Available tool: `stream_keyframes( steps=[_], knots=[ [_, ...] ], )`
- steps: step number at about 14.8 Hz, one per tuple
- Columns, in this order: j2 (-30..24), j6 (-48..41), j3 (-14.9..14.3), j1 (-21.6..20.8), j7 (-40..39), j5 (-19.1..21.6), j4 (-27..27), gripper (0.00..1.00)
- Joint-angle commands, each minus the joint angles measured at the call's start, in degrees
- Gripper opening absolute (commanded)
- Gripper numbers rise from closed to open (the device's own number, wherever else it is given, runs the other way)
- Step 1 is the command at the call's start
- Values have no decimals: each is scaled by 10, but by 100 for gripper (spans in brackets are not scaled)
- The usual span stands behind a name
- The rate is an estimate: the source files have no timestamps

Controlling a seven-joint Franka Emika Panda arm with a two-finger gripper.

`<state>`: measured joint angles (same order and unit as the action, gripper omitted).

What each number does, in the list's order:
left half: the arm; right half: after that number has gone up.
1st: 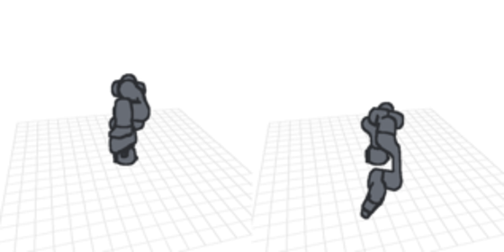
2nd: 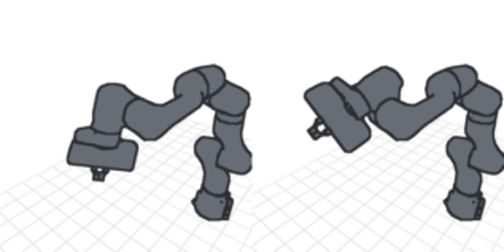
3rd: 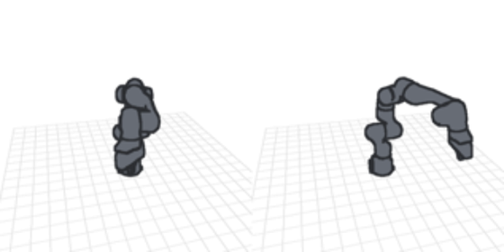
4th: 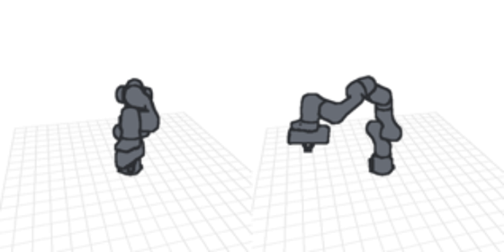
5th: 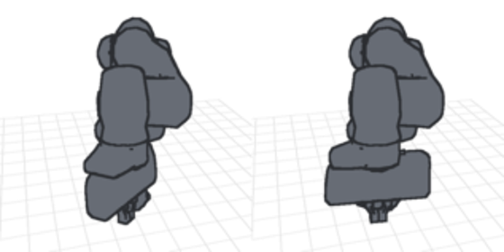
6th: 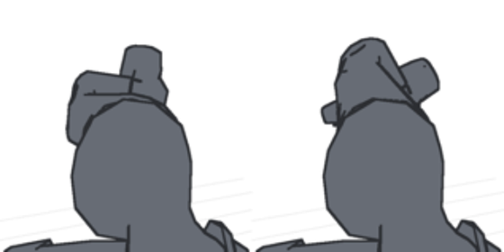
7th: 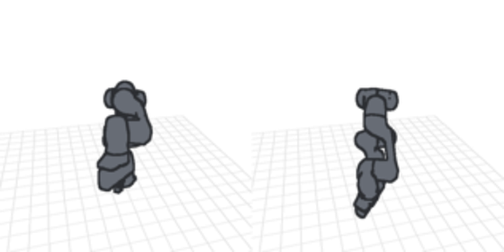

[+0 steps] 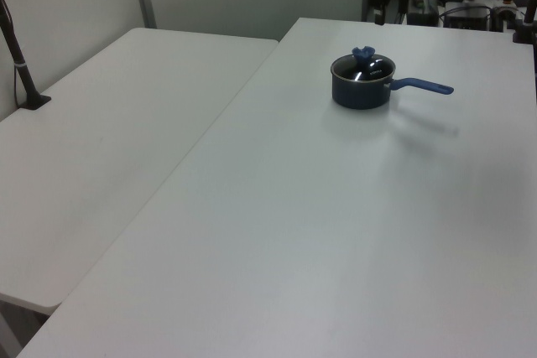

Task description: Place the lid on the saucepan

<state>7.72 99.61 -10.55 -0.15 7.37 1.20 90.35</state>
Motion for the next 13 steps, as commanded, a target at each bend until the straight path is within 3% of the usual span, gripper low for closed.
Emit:
stream_keyframes(
  steps=[1,13],
  knots=[
    [-45,-2,1,-21,-28,-16,50,100],
    [-59,-28,9,-31,-25,-8,52,100]
  ],
)
